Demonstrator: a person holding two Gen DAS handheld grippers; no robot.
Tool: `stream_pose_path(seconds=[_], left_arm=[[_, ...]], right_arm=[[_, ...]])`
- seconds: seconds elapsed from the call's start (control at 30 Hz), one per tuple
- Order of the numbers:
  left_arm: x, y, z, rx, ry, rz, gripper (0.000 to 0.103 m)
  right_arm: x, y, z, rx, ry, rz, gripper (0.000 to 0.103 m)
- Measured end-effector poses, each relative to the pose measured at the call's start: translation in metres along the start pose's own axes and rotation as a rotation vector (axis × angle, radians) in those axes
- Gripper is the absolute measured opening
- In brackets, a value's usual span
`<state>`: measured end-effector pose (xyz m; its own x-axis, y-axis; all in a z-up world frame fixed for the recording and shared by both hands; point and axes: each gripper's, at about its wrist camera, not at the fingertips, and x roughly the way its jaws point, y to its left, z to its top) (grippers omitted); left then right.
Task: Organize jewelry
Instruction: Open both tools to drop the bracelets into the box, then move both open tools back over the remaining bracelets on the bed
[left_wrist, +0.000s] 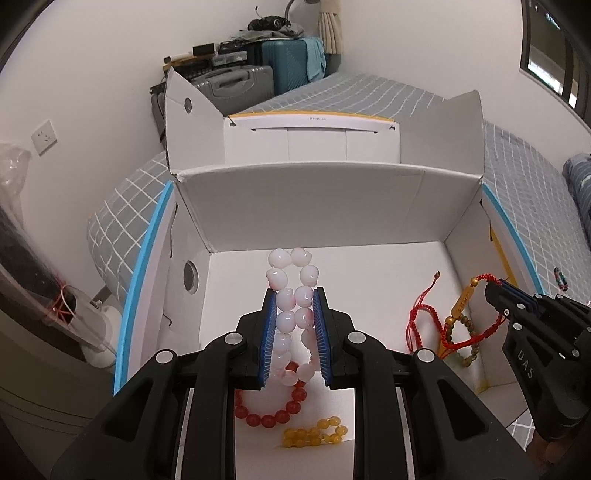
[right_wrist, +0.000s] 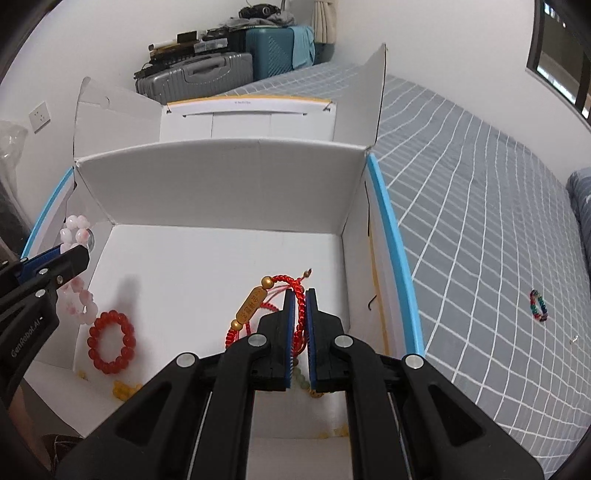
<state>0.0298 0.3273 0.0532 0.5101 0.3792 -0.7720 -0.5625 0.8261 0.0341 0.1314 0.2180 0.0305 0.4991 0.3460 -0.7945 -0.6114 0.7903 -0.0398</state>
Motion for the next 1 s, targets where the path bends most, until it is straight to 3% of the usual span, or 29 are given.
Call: stream_pose_path(seconds=[0.2,0.23,0.3,0.47,0.63,0.7,1.0], left_arm=[[0.012,0.002,0.000,0.001,0.046,0.010,0.023],[0.013,0.002,-0.001,0.001,0.050,0.016,0.023],[0.016,0.003,-0.001,-0.003,0.062,0.023,0.029],[0.011,0.007,-0.001,-0.015,0.041,0.044,0.068],[0.000,0.008,0.002,-0.016,-0.003,0.048,0.088],[-0.003,0.006,0.002,-0.010,-0.017,0.045,0.089],[-0.017,-0.013,0.005,0.023,-0.064,0.021,0.097]], right_arm=[[0.008,0.001,-0.003,0.003,0.033,0.017,0.011],[0.009,0.000,-0.003,0.006,0.038,0.020,0.016],[0.007,-0.001,-0.003,0.013,0.031,0.028,0.041],[-0.006,-0.001,0.000,0.027,-0.013,0.043,0.065],[-0.024,-0.011,0.005,0.059,-0.078,0.016,0.088],[-0.028,-0.016,0.006,0.076,-0.100,0.009,0.094],[-0.043,-0.041,0.003,0.129,-0.156,-0.032,0.095]])
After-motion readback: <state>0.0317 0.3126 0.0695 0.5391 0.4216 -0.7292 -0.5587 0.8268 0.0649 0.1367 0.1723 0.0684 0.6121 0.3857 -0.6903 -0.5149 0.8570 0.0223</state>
